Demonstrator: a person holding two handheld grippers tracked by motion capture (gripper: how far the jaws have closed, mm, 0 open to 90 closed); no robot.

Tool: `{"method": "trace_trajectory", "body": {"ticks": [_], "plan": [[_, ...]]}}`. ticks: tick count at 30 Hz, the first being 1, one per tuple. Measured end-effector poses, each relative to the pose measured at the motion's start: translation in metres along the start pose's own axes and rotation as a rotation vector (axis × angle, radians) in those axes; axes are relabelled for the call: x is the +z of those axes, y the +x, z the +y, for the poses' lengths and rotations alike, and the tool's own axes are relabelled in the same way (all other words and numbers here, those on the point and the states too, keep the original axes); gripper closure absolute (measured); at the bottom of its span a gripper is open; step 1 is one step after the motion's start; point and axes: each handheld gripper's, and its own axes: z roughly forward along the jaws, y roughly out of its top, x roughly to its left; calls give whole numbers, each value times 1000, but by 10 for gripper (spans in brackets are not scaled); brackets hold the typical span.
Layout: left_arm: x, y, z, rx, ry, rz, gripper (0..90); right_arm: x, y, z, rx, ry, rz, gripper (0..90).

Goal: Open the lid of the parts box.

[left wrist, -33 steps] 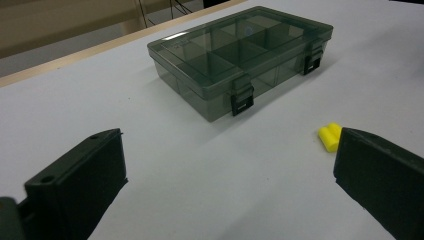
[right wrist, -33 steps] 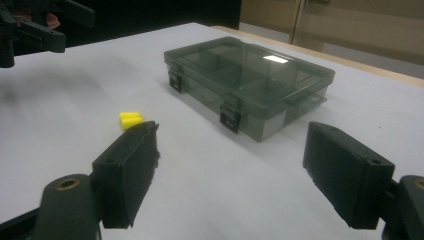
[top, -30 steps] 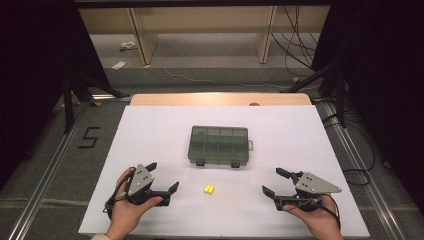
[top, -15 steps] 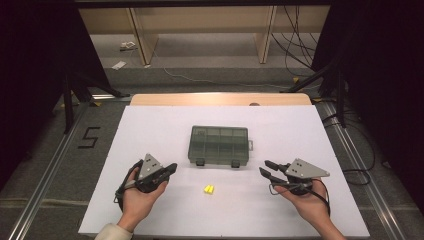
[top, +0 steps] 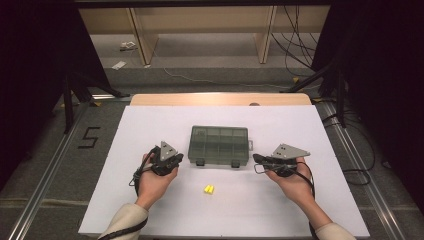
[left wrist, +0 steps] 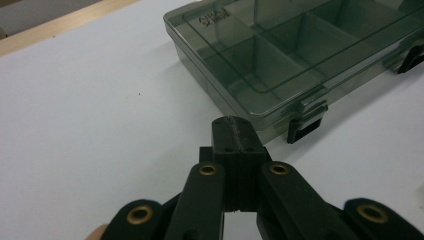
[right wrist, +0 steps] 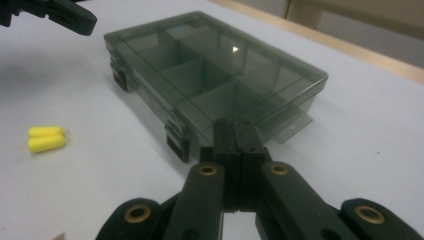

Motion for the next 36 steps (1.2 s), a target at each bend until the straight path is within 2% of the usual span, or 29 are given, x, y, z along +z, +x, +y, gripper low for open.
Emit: {"method": "trace_trajectory", "body": {"ticks": [7, 16, 21, 26, 36], "plan": [[14, 0, -2, 18, 42, -5, 900, 15, -6, -6, 20, 87, 12, 900], [24, 1, -4, 35, 63, -6, 900, 26, -8, -9, 25, 146, 17, 900], [29, 0, -5, 59, 67, -5, 900, 29, -7, -10, 20, 181, 26, 900], [30, -1, -4, 72, 68, -10, 900, 29, -6, -10, 17, 181, 32, 900], [30, -1, -5, 71, 60, -16, 900, 28, -4, -9, 4, 180, 36, 900]]}}
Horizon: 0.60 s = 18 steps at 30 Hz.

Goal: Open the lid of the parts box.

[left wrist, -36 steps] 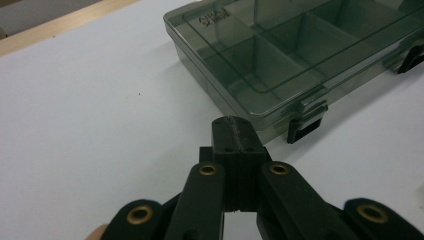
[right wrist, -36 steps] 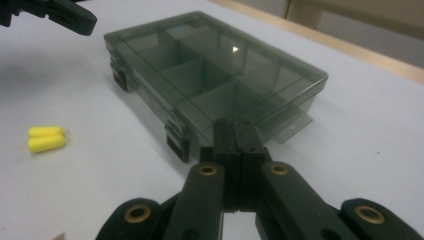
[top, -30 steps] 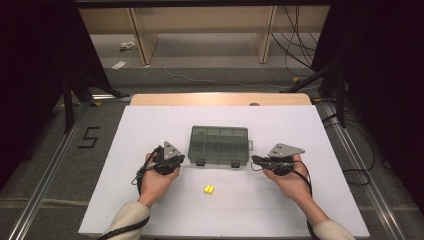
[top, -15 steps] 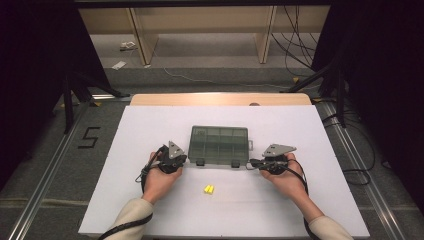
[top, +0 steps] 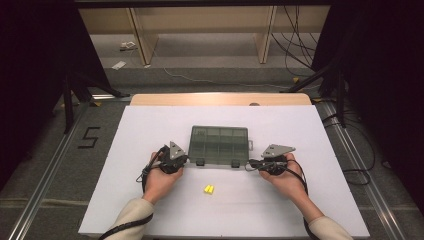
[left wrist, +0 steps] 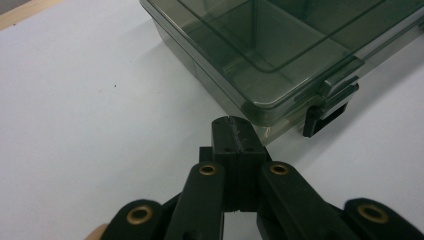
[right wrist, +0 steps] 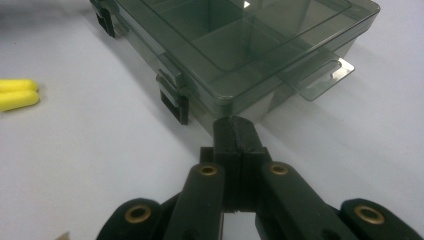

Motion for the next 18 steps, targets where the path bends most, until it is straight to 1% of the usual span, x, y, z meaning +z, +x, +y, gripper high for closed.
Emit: {"method": "trace_trajectory", "body": {"ticks": [6, 9, 14, 18], "plan": [[-1, 1, 0, 1, -3, -4, 900, -1, 2, 2, -6, -9, 7, 900], [-2, 2, 1, -7, -13, -4, 900, -1, 2, 2, -5, -16, 7, 900], [-5, 1, 3, -9, -34, -5, 900, -4, 2, 5, 3, -34, 10, 900], [-7, 1, 4, -25, -58, -7, 900, -6, 3, 7, 1, -50, 6, 900]]}}
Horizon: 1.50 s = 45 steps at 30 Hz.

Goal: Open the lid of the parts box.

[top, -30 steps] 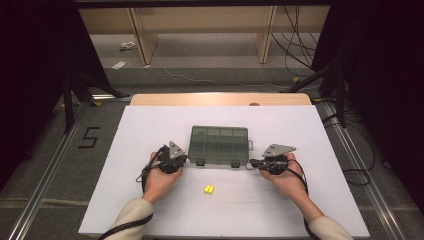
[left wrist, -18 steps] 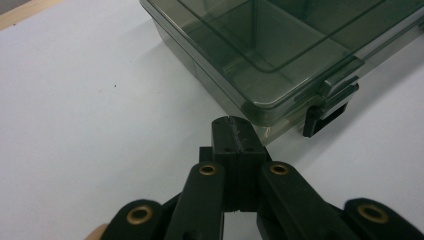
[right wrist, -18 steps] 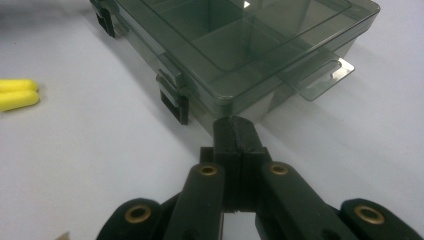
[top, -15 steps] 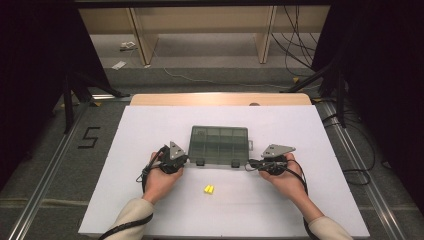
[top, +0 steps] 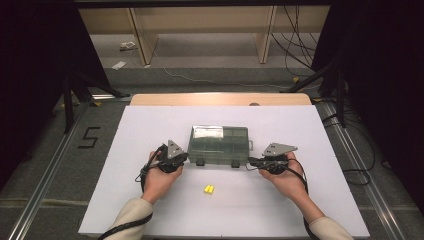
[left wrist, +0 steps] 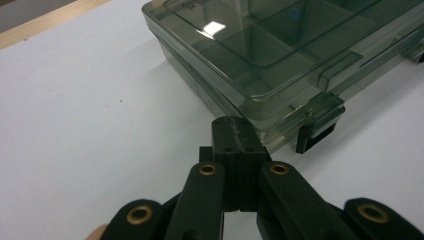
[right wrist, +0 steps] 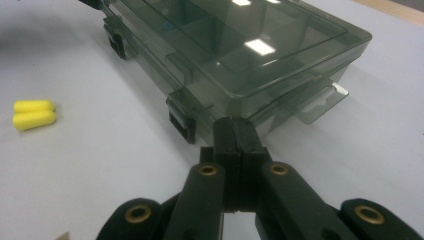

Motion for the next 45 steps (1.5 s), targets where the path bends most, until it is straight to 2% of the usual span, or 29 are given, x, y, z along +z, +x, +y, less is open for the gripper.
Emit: {"method": "trace_trajectory", "body": {"ticks": [3, 11, 27, 29, 33, 34, 35, 36, 37, 38, 39, 42, 43, 44, 45], "plan": [[-2, -1, 3, -15, -31, -7, 900, -1, 0, 2, 1, -9, -1, 900], [-5, -2, 12, -9, -75, -11, 900, -7, -1, 11, -3, -47, -10, 900], [-8, 1, 31, -11, -135, 5, 900, -12, -4, 26, -10, -106, -39, 900], [-9, 1, 33, -9, -142, 5, 900, -13, -4, 27, -20, -101, -55, 900], [-9, 3, 37, -9, -154, 12, 900, -15, -5, 28, -59, -83, -120, 806], [-9, 3, 37, -12, -156, 12, 900, -15, -5, 28, -75, -80, -138, 775], [-9, 3, 38, -10, -160, 15, 900, -15, -4, 29, -105, -84, -167, 706], [-9, 3, 38, -10, -163, 18, 900, -15, -4, 29, -105, -84, -167, 706], [-10, 3, 39, -8, -164, 20, 899, -14, -4, 31, -128, -86, -192, 654], [-10, 3, 39, -7, -165, 22, 899, -14, -4, 31, -128, -86, -192, 654], [-10, 3, 39, -6, -167, 25, 899, -12, -3, 34, -149, -93, -208, 647], [-8, 2, 38, 14, -157, 39, 882, -11, -3, 37, -156, -105, -219, 657], [-7, 3, 36, 22, -148, 60, 835, -11, -3, 40, -172, -117, -242, 667], [-7, 3, 36, 22, -148, 60, 809, -11, -3, 40, -172, -117, -242, 667], [-6, 3, 35, 30, -143, 83, 809, -11, -3, 41, -172, -123, -243, 667]]}}
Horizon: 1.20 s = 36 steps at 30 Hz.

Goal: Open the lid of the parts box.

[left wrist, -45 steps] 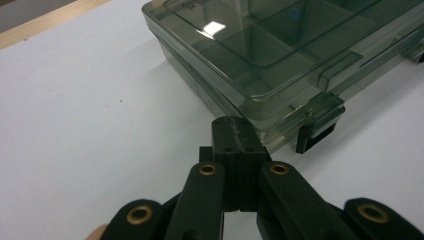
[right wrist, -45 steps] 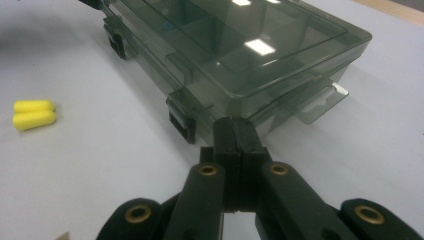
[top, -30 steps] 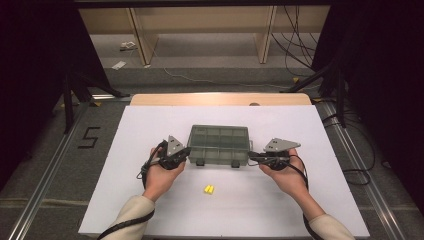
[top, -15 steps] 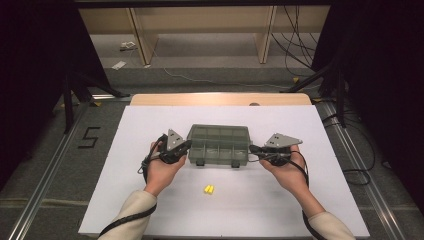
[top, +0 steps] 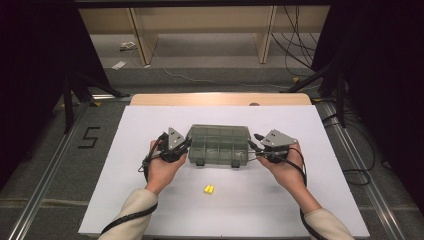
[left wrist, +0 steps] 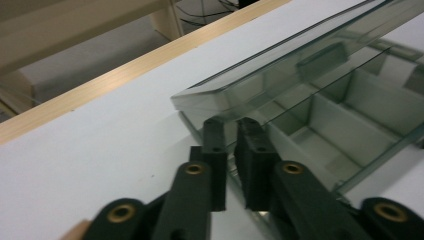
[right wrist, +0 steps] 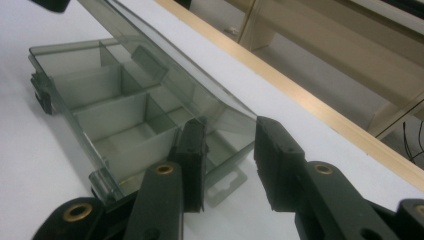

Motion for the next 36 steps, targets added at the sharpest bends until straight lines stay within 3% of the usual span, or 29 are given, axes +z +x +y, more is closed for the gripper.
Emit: {"method": "trace_trajectory", "body": {"ticks": [6, 16, 23, 36], "plan": [[1, 3, 2, 71, -36, 65, 724, 3, 0, 5, -1, -26, -19, 690], [7, 6, 18, 152, -108, 108, 781, 9, -2, 12, 27, -57, -54, 743], [12, 10, 29, 136, -130, 115, 808, 15, -6, 20, 52, -83, -101, 785], [20, 16, 34, 82, -154, 116, 817, 21, -10, 27, 121, -105, -162, 819]]}}
